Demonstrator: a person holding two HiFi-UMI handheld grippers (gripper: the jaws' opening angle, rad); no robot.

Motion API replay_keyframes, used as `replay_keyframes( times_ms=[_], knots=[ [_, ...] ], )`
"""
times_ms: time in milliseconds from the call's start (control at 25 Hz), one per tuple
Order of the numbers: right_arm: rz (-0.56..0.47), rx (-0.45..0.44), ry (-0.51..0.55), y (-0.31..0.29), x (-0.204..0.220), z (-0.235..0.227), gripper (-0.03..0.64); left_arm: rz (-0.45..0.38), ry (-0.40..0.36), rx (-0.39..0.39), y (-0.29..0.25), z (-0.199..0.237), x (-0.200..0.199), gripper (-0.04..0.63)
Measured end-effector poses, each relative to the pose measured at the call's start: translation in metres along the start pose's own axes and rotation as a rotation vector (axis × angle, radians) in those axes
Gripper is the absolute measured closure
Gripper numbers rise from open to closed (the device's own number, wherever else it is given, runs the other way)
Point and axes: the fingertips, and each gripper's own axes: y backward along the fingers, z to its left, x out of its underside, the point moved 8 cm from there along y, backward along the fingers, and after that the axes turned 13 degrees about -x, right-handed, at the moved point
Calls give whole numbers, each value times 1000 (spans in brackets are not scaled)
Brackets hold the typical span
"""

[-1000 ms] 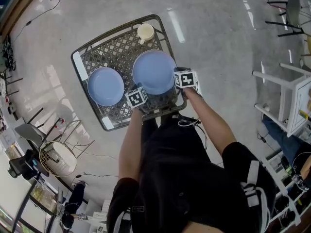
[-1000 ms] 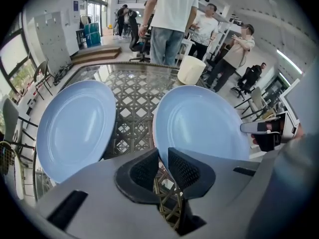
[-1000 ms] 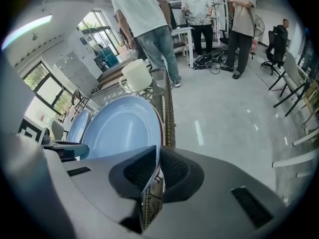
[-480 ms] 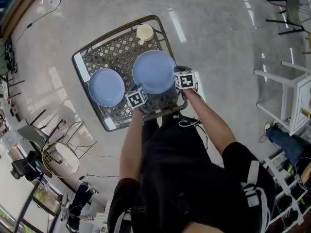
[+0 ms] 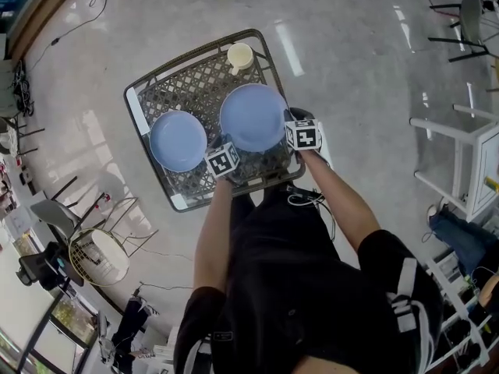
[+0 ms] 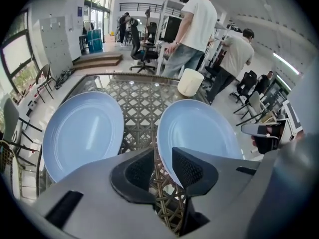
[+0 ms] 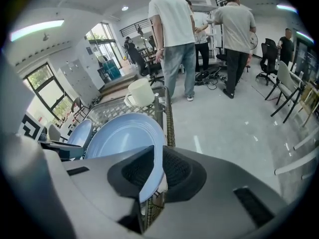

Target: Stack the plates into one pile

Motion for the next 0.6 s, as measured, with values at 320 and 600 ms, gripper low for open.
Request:
replay_keyframes(
  times_ms=[320,600],
  knots=[
    [-125,-52,45,17,-3,39,607,-100,-9,35,22,22,-2,578],
    [-195,-135,129,30,-7,100,607,-138,-9,159,54,55,0,580]
  ],
)
